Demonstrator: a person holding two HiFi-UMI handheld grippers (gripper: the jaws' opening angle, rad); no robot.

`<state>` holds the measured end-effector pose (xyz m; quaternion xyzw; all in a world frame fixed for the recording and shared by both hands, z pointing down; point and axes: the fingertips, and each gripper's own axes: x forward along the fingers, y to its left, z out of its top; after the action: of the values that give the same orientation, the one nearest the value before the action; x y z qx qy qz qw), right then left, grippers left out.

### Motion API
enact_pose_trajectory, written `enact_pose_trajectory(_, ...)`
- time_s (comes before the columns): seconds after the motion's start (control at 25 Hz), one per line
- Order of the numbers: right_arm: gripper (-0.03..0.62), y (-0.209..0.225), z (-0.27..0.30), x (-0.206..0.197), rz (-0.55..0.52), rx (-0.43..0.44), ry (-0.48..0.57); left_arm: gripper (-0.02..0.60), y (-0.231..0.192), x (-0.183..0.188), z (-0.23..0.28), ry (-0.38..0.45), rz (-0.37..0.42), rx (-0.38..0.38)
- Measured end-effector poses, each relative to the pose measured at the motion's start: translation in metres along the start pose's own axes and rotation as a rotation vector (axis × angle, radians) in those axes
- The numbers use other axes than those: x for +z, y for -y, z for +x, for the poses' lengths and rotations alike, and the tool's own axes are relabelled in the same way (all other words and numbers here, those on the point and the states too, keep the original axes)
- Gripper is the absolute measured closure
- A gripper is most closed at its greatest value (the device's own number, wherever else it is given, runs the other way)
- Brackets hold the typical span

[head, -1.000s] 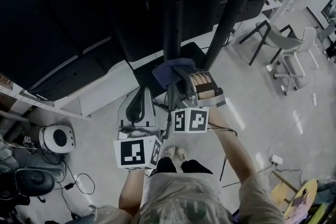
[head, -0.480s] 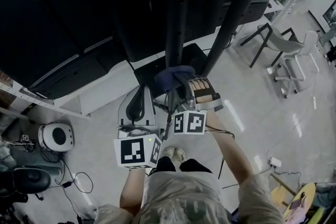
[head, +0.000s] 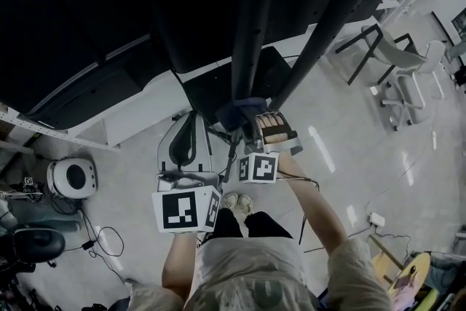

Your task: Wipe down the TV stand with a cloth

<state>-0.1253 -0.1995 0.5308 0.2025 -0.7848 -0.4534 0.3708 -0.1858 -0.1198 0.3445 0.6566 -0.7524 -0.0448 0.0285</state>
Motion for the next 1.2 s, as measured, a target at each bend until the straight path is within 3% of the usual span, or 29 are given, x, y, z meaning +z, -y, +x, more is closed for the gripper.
enact_pose_trajectory(0.6, 0.537, -0.146, 0.064, -0.051, 0.02, 0.211, -0.117, 0.566, -0.035, -0.092, -0.016, -0.135, -0.037, 0.056)
enact_pose_trajectory(0.88, 0.537, -0.185, 0.083, -0.07, -0.022, 0.267, -0.14, 0.566, -0.057, -0.129, -0.03, -0.172, -0.061, 0.11)
enact_pose_trajectory(1.2, 0.537, -0.219, 0.098, -0.086, -0.045, 0.317, -0.174, 0.566, -0.059, -0.155, -0.031, -0.195, -0.08, 0.111)
